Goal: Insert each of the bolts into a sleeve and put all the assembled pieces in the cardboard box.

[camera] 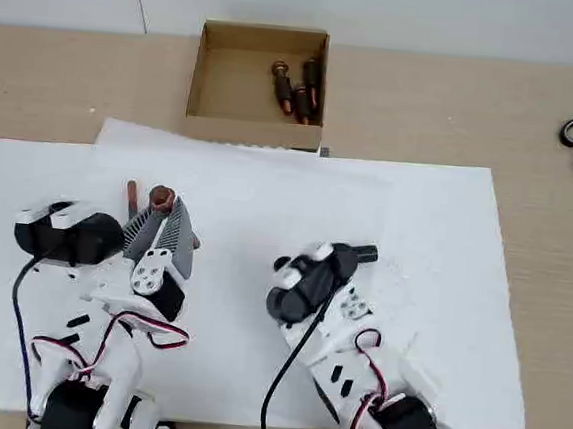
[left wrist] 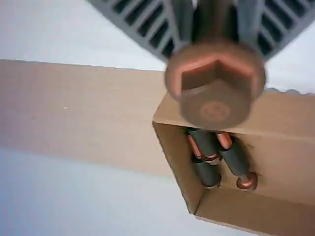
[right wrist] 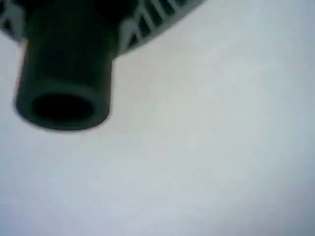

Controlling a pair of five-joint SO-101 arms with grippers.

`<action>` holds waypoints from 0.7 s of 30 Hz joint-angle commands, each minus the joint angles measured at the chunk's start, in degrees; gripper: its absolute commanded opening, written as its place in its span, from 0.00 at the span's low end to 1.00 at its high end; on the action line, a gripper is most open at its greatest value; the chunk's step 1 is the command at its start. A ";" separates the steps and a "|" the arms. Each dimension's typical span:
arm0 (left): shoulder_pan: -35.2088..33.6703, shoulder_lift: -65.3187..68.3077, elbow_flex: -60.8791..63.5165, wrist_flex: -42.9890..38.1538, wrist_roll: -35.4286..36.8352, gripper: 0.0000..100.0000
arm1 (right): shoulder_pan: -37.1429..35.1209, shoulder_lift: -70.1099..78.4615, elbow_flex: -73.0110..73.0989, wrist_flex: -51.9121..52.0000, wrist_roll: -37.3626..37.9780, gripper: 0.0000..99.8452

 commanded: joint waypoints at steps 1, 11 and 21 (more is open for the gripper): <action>0.26 -0.62 -0.22 -1.85 4.04 0.00 | -3.21 -1.71 0.88 -1.71 -0.44 0.00; 5.10 -0.70 2.15 -4.13 8.79 0.00 | -6.11 -1.45 6.86 -14.37 -0.09 0.00; 11.78 -0.62 6.02 -9.32 8.79 0.00 | -8.84 -1.45 9.76 -17.45 -0.09 0.00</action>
